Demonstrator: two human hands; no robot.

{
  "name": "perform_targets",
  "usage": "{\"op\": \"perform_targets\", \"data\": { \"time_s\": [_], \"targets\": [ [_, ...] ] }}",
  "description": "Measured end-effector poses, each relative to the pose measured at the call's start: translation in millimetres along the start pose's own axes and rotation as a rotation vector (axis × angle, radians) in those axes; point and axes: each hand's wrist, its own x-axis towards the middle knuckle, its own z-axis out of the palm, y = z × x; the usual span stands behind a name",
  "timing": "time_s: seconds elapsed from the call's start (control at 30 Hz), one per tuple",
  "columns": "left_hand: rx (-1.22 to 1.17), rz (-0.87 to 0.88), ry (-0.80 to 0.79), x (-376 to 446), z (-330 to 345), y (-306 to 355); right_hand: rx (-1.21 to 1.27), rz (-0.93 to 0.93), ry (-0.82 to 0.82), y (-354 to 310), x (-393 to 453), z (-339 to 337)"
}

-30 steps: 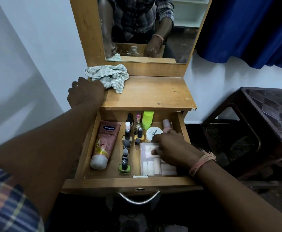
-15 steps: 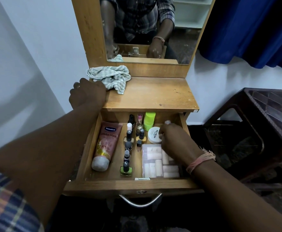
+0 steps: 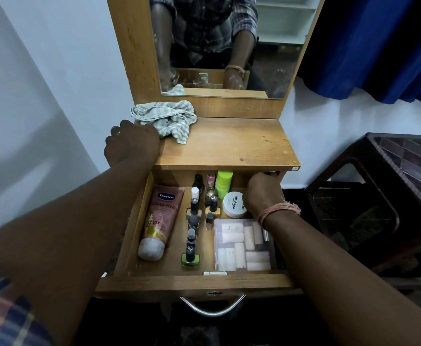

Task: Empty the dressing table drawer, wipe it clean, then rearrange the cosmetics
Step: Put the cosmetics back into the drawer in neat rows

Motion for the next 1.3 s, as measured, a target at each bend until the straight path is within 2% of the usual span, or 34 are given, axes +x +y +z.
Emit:
{"op": "perform_targets", "data": {
  "time_s": [0.4, 0.6, 0.87, 1.03, 1.2, 1.3],
  "targets": [
    [0.005, 0.000, -0.005, -3.6, -2.6, 2.4, 0.236, 0.034, 0.132, 3.2, -5.9, 3.7],
    [-0.002, -0.010, -0.014, -2.8, -2.7, 2.3, 0.318, -0.018, 0.214, 12.8, -12.9, 7.1],
    [0.006, -0.010, -0.009, -1.4, -1.8, 1.2, 0.239, -0.080, 0.302, 10.3, -15.5, 9.5],
    [0.003, -0.002, -0.005, -1.1, -0.5, 0.5, 0.049, -0.198, 0.359, 6.6, -19.2, 10.3],
    [-0.001, -0.003, -0.001, -0.2, 0.0, -0.6, -0.079, -0.201, 0.269, 13.6, -12.6, 16.0],
    [0.005, 0.003, 0.000, -0.2, -0.1, -0.5, 0.005, -0.183, 0.264, 12.6, -13.4, 14.4]
  ]
}}
